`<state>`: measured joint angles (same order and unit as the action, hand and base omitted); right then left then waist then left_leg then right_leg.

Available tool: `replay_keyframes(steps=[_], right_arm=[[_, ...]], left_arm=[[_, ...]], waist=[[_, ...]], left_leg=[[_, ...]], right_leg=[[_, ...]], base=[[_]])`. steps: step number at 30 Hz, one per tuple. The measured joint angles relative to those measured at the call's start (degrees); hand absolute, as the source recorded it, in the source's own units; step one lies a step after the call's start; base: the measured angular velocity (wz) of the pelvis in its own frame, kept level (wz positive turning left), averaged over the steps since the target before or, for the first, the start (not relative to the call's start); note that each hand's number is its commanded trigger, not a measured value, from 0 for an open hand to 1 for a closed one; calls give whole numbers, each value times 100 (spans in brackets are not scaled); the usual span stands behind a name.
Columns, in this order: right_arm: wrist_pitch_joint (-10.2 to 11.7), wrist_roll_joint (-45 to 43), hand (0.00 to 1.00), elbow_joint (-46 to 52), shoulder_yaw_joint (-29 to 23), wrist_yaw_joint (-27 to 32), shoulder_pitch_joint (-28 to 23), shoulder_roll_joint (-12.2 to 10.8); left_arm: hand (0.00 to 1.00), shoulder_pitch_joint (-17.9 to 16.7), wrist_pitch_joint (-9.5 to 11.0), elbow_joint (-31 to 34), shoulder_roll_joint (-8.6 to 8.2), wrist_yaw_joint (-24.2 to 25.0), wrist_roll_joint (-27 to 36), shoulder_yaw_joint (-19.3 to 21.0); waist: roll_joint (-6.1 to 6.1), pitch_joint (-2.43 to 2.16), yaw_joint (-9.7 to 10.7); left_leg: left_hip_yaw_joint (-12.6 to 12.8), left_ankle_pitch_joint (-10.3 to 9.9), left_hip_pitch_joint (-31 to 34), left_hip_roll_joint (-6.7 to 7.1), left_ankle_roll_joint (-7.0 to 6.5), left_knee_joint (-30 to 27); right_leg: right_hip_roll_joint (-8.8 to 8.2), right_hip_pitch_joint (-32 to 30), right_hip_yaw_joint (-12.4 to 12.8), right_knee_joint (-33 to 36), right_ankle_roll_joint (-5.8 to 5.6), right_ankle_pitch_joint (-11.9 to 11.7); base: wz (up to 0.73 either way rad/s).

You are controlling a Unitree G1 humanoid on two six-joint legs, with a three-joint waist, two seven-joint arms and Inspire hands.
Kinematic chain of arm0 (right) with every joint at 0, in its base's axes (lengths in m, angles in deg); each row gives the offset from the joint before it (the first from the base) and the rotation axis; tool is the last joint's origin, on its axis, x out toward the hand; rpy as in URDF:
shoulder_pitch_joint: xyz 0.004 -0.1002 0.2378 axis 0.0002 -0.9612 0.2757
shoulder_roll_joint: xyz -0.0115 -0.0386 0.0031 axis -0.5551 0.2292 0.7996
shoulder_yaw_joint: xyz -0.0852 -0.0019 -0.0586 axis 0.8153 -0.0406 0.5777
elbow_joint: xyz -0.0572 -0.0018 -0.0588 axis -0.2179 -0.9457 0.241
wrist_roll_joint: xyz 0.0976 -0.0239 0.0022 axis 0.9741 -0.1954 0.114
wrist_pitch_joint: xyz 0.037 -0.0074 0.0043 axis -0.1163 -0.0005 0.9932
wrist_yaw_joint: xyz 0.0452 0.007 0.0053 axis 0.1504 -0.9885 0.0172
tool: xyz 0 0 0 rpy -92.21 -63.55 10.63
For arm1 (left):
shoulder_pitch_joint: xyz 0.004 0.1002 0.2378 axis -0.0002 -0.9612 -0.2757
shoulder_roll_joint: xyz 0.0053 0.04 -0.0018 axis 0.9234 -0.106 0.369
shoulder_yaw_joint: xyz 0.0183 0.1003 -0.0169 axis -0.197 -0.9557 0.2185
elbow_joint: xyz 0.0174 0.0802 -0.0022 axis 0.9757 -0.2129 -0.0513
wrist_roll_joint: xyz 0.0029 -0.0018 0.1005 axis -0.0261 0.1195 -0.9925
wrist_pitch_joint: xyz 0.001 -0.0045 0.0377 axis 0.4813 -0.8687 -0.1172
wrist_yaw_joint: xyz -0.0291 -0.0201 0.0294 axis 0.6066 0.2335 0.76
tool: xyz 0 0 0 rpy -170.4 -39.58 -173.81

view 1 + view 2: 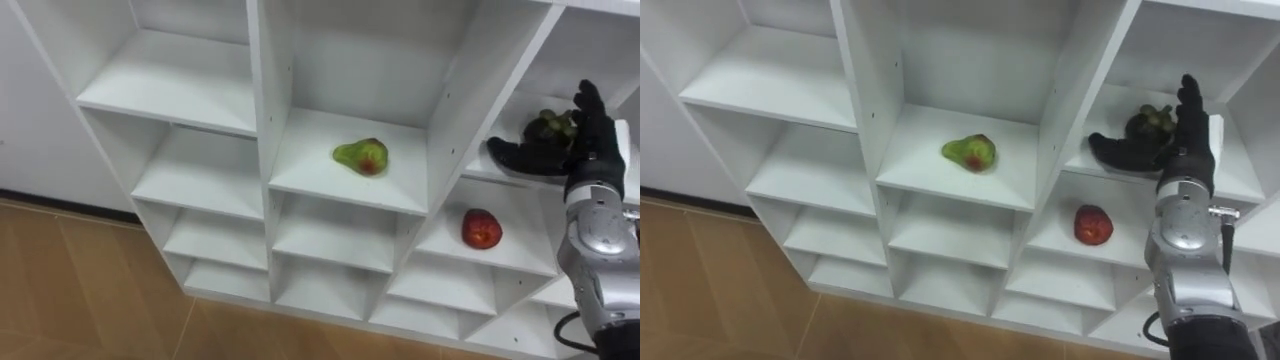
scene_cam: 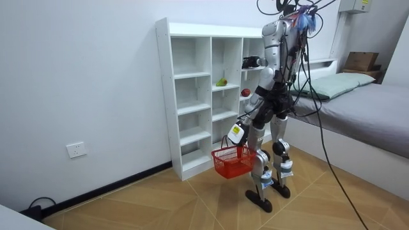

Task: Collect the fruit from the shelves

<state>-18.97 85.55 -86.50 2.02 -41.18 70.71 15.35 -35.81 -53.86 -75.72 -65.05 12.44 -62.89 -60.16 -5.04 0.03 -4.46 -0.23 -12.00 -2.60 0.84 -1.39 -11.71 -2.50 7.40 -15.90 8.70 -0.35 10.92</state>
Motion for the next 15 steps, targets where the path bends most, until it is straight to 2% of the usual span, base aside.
replay_keyframes(steps=[5, 10, 11, 12, 13, 15], right_arm=[[13, -4, 0, -18, -5, -97, 0, 0], [144, -41, 0, -194, -8, -176, 4, 2], [168, -46, 23, -226, -9, -191, 7, 3], [184, -46, 83, -242, -9, -201, 7, 3], [214, -52, 100, -276, -9, -211, 7, 3], [225, -45, 100, -309, -8, -218, 7, 3]], left_arm=[[100, -30, -2, 0, 0, 0, -4, 2], [100, -31, -2, 0, -8, 0, 6, 0], [100, -31, -2, 0, -14, 0, 7, 0], [100, -30, -2, -1, -15, 0, 5, -2], [100, -29, -2, -8, -17, 0, 5, -3], [100, -28, -3, -22, -17, 0, 5, -3]], waist=[[52, 13, 15], [89, 6, 15], [89, 6, 15], [94, 9, 15], [97, 11, 14], [108, 19, -6]], left_leg=[[15, 6, -4, -1, 6, -13], [14, 8, -18, -5, 10, -4], [14, 8, -19, -3, 10, -3], [14, 8, -19, -3, 10, -3], [14, 8, -21, -2, 10, -4], [15, 8, -37, -2, 10, -6]], right_leg=[[3, 17, 3, -1, 0, 0], [7, 48, -2, -1, 0, 0], [7, 51, -3, -1, 0, 0], [6, 52, -3, 0, 0, 0], [6, 56, -2, -1, 0, 0], [6, 65, -2, 0, 0, 0]], base=[[0], [0], [0], [0], [0], [0]])
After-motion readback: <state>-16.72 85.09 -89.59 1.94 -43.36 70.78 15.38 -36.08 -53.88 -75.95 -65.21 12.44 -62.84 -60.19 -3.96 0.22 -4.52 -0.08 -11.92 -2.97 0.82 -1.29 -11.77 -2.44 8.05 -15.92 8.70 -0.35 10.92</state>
